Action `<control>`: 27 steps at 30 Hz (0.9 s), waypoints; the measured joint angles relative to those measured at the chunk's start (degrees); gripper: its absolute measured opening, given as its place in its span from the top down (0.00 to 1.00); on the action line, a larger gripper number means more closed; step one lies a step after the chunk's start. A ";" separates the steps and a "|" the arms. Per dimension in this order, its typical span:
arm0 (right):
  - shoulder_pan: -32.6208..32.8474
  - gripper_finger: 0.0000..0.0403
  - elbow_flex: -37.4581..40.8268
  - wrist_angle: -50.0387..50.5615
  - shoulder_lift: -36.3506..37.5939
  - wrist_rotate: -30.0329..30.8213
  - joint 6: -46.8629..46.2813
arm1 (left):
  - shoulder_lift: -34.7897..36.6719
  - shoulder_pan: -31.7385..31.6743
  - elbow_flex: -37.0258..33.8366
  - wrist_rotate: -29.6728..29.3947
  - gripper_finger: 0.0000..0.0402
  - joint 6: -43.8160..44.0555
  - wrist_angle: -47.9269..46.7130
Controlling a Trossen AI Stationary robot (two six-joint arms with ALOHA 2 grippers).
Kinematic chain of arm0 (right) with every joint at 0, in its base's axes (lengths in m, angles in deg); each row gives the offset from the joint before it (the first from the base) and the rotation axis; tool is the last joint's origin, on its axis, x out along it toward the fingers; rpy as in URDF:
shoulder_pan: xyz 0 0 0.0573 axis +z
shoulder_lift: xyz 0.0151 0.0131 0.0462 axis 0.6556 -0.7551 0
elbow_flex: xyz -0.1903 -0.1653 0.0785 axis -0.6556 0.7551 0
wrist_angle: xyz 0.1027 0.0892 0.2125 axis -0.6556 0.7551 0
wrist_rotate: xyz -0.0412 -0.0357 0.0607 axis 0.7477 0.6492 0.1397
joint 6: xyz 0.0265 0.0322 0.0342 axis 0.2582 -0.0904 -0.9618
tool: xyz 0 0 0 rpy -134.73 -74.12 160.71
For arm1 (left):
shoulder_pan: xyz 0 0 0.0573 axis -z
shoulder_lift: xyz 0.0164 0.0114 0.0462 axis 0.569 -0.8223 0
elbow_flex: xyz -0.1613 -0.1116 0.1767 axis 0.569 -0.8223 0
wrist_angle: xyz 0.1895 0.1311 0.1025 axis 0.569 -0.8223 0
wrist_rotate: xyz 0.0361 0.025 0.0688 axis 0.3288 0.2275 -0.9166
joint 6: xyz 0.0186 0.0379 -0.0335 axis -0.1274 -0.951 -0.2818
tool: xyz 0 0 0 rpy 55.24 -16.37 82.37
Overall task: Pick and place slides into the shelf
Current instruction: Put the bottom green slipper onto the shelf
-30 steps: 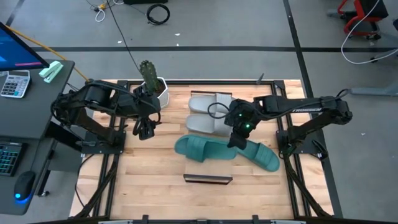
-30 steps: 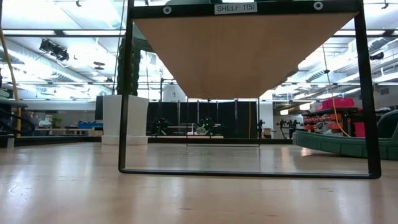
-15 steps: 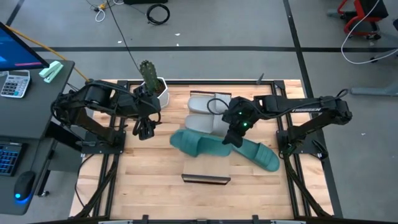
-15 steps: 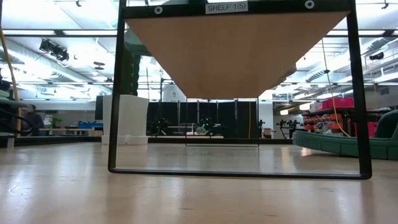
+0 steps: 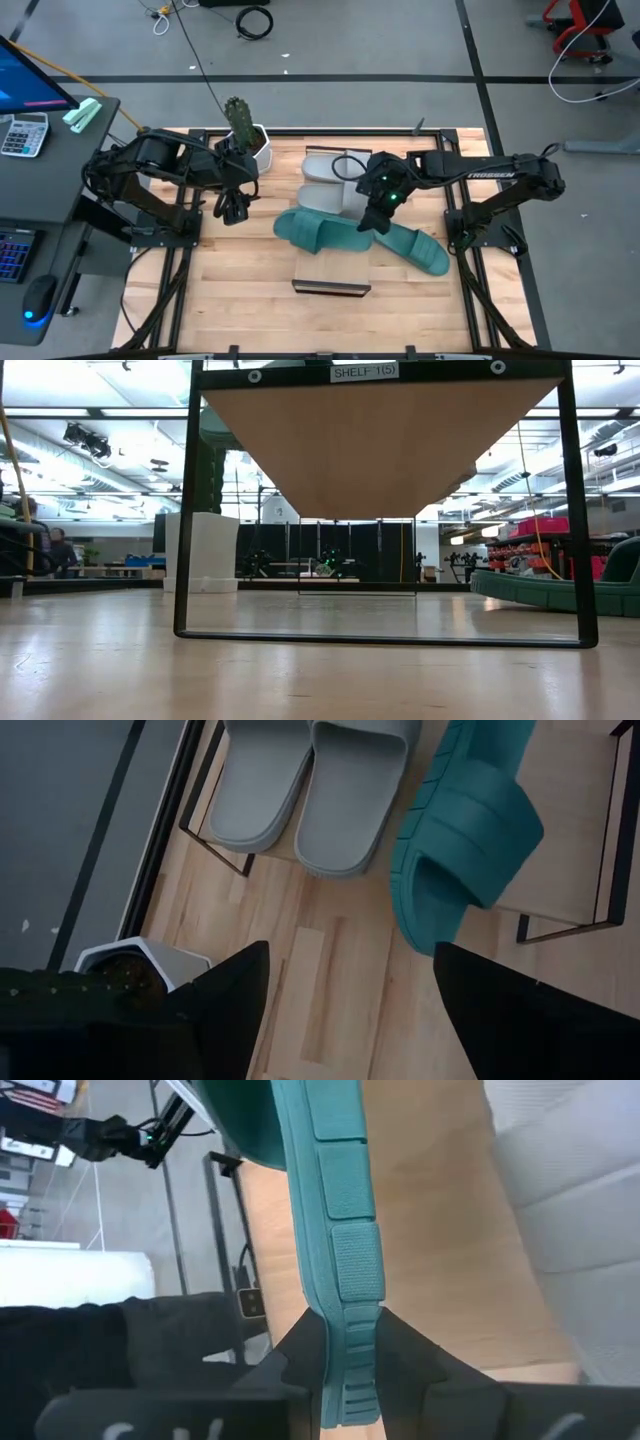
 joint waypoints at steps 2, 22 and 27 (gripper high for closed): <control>0.00 0.84 0.00 0.38 -0.46 0.04 0.29 | 0.00 0.00 0.00 -0.01 0.28 0.00 0.00; 0.00 0.81 0.00 0.50 -3.68 1.85 0.97 | -0.02 0.00 -0.04 -0.04 0.28 0.09 0.25; 0.02 0.70 0.00 2.97 -2.64 3.34 0.53 | -0.02 0.00 -0.04 -1.05 0.28 -0.07 0.24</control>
